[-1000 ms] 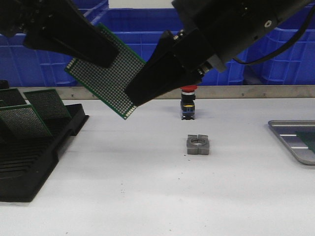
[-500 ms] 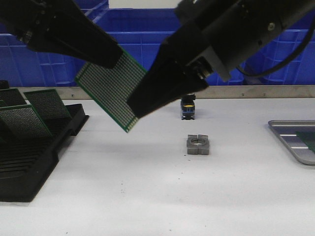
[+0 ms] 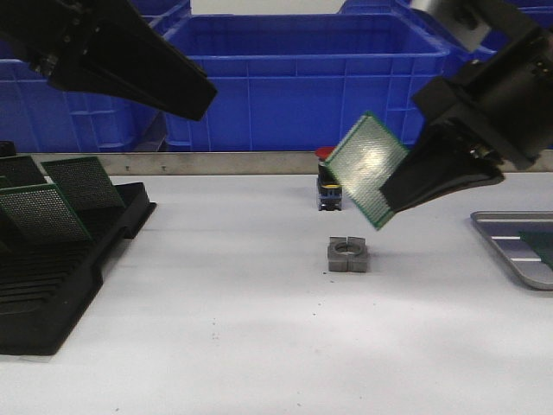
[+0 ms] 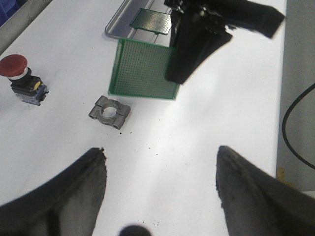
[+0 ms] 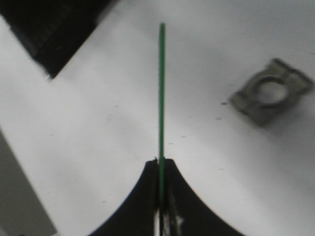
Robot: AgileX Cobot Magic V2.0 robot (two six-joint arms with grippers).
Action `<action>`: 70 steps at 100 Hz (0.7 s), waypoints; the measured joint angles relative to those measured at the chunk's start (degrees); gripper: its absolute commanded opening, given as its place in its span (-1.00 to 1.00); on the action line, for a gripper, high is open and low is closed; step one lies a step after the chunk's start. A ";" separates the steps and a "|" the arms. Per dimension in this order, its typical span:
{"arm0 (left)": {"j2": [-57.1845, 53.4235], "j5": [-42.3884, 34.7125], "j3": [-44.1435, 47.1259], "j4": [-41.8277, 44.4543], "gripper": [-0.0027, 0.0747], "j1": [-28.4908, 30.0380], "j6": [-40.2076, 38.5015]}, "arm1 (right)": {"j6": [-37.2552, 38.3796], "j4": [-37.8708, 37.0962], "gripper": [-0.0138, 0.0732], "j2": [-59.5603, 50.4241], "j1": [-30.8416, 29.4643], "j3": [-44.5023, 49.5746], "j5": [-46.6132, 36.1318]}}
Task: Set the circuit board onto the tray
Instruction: 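Carry the second board to the silver tray and release it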
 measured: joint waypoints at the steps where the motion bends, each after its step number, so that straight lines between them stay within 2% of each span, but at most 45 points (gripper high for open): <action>1: 0.00 0.00 0.00 0.00 0.22 0.00 0.00 | 0.10 0.00 -0.84 0.00 -0.40 0.00 -0.12; 21: 0.00 0.00 0.00 0.00 0.22 0.00 0.00 | 1.50 0.00 -0.84 0.00 -11.09 0.00 -3.99; 37: 0.00 0.00 0.00 0.00 0.22 0.00 0.00 | 1.64 0.00 -0.84 0.00 -17.36 0.00 -7.53; 62: 0.00 0.00 0.00 0.00 0.21 0.00 0.00 | 1.64 0.10 -0.82 0.00 -21.89 0.00 -12.16; 70: 0.00 0.00 0.00 0.00 0.22 0.00 0.00 | 1.64 0.10 -0.68 0.00 -22.38 0.00 -12.52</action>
